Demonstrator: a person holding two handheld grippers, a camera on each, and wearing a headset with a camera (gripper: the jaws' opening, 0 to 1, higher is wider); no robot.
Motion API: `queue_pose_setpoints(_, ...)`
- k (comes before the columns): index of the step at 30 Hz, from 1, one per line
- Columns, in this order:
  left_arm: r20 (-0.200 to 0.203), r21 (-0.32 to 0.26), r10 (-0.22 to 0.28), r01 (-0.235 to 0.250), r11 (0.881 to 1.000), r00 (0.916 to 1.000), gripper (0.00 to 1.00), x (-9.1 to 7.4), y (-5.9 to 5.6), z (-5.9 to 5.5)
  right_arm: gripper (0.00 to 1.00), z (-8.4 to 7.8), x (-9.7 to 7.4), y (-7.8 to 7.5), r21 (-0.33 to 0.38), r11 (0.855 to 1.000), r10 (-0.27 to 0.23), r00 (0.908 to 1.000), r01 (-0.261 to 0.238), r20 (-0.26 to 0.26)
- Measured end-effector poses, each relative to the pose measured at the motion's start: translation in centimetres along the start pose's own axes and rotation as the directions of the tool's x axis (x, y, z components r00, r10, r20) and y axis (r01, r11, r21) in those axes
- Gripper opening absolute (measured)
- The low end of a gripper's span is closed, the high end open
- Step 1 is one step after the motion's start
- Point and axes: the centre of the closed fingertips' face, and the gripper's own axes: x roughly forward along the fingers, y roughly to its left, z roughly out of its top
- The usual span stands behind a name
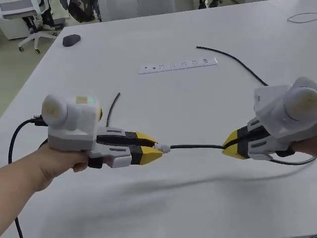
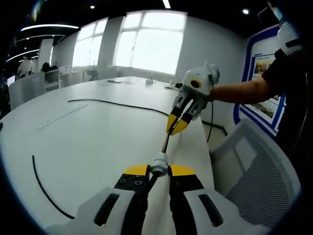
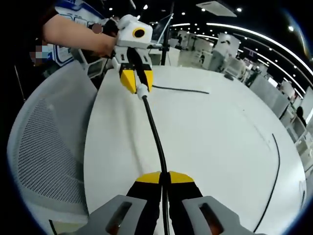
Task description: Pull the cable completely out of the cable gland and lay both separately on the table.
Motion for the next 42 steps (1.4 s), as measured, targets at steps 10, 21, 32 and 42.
queue_pose_setpoints(10, -0.011, -0.005, 0.021, -0.021, 1.0, 0.9997, 0.15, -0.7, 0.2, -0.5, 0.0, -5.3, -0.5, -1.0, 0.038, 0.998, -0.052, 0.9938, 0.056, -0.099)
queue_pose_setpoints(21, 0.003, 0.005, 0.04, -0.041, 0.999, 0.9992, 0.15, -0.3, 0.4, -0.1, 0.05, -5.8, -0.3, -1.1, 0.075, 0.996, -0.03, 0.989, 0.041, -0.145)
queue_pose_setpoints(32, 0.01, 0.039, 0.035, -0.035, 0.999, 0.9993, 0.15, 0.4, 0.3, 0.2, 0.17, 3.4, 1.4, 0.8, 0.057, 0.997, 0.054, 0.9978, -0.056, 0.038)
queue_pose_setpoints(42, 0.008, 0.041, 0.008, -0.008, 0.999, 0.9999, 0.15, 1.2, -0.4, 0.5, 0.1, 8.2, 3.9, 2.8, -0.006, 0.99, 0.144, 0.9835, -0.144, 0.109)
